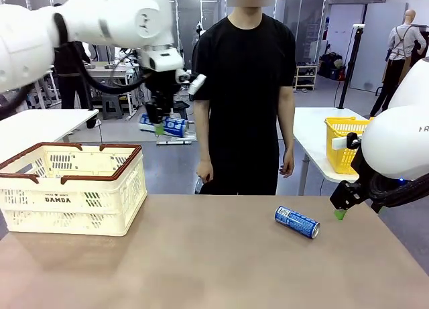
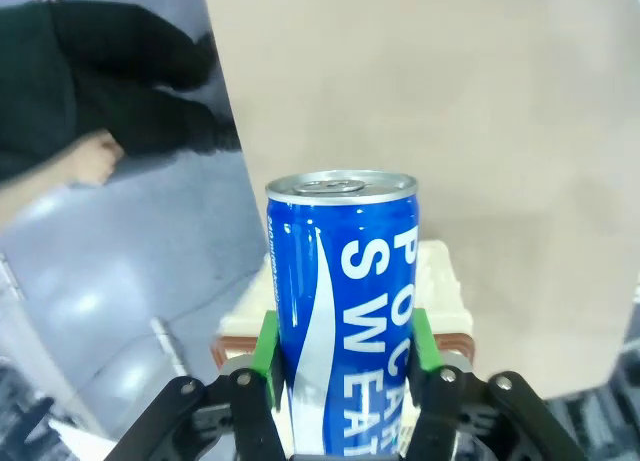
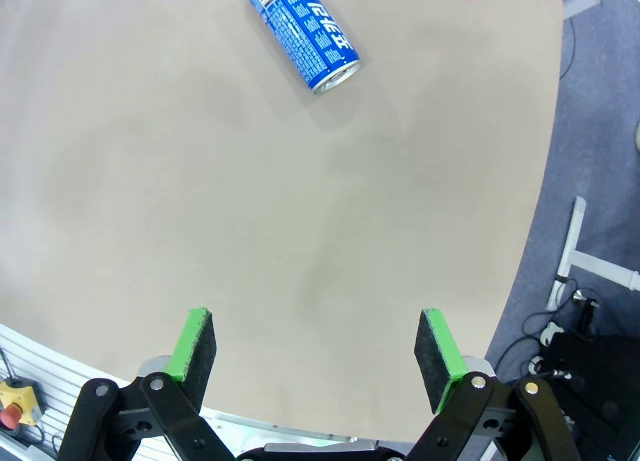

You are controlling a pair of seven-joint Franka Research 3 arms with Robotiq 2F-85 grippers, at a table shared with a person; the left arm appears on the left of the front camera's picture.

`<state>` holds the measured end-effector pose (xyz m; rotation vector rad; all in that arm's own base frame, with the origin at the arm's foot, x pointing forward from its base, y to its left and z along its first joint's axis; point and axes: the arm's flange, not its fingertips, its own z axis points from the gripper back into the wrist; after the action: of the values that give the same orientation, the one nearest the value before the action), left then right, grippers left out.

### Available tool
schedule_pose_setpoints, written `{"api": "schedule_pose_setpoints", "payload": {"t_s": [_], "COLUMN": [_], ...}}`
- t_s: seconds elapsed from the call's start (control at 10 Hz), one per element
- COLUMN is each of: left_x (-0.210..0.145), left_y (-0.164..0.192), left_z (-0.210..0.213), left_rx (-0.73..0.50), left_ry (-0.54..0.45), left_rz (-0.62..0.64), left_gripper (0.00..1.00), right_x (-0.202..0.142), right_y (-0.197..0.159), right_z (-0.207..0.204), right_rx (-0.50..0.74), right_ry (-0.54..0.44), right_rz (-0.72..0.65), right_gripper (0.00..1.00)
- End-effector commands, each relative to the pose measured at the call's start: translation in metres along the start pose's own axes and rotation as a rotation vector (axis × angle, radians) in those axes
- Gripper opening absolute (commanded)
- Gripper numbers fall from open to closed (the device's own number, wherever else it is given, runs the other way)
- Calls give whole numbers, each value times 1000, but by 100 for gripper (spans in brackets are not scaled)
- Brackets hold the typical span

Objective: Place the drinks into the Shopping basket.
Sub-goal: Pick up one drink and place it into the Shopping basket.

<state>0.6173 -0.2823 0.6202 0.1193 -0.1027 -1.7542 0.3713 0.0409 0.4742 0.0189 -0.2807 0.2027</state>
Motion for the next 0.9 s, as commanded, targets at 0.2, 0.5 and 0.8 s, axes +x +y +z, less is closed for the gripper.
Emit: {"api": "schedule_pose_setpoints", "payload": {"t_s": [0.2,0.5,0.8], "left_x": [-99,-161,-190], "left_y": [-91,-94,-80], "left_z": [-64,-71,-62], "left_rx": [48,107,137], "left_ry": [-150,-78,-66], "left_rz": [248,413,457], "left_gripper": [57,57,57], "right_x": [1,1,1], "right_y": [-2,-2,-2], "right_z": [1,1,1], "right_rx": [-1,-1,-1], "right_ry": [3,3,3], "right_rz": [18,18,18], "right_gripper": [100,100,100]}}
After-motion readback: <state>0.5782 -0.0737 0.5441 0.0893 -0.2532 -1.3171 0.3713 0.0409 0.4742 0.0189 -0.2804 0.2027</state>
